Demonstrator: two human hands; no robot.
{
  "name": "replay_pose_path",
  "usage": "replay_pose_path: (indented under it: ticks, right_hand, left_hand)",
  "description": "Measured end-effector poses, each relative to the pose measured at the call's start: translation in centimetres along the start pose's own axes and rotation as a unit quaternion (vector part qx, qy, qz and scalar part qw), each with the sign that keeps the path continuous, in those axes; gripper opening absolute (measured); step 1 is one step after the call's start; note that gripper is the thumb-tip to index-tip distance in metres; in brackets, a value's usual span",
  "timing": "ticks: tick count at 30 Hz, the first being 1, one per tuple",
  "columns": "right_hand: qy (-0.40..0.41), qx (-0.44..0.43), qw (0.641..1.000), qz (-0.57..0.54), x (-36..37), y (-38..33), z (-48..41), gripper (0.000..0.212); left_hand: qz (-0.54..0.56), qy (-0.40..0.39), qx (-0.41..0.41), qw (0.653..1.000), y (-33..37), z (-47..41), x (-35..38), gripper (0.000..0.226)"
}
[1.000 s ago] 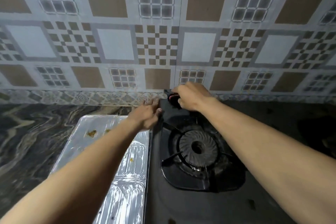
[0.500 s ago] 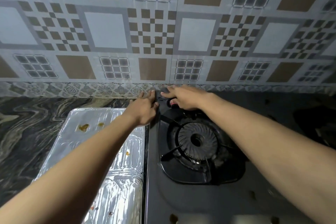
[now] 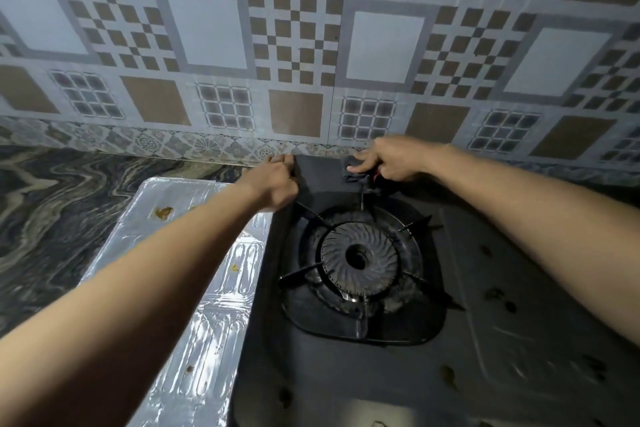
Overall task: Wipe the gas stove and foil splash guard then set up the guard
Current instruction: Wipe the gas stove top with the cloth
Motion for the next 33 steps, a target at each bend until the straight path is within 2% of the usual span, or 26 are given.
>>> replay_pose_path:
  ticks: [8,16,19,22,26,33]
  right_hand:
    - [0.042,-0.016,0.997,-0.061,0.4,3.0,2.1,0.07]
    - [0.114,0.016,0.991,-0.075,1.0,5.6,6.3,0.07]
    - [0.104,0.007,0.993,-0.054,1.7,6.6,6.9,0.074]
    - [0.073,-0.002,0.996,-0.043,2.8,7.6,7.4,0.068]
    - [0.097,-0.005,0.993,-0.062,3.1,8.7,9.1,0.059]
    - [0.124,0.024,0.989,-0.074,3.1,11.3,11.4,0.058]
  left_hand:
    - [-0.076,0.002,-0.06,0.995,1.3,-1.2,-2.9,0.054]
    - [-0.07,0.018,-0.021,0.997,8.9,-2.4,-4.6,0.053]
    - [-0.073,0.008,-0.011,0.997,10.7,-2.4,-4.4,0.053]
    - [-0.103,-0.03,0.002,0.994,12.2,-2.4,-3.3,0.049]
    - [-0.135,-0.049,0.012,0.99,14.2,-2.5,-2.7,0.048]
    - [-0.151,-0.061,0.006,0.987,16.7,-2.1,-2.5,0.052]
Point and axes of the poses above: each hand's wrist, its own z-axis away from the middle knuckle, its own x-axis out of the palm, y = z × x, the point moved 8 cm from there along -z, towards the middle knuckle, and after that the axes turned 14 degrees about -z, right-handed, at the moved point
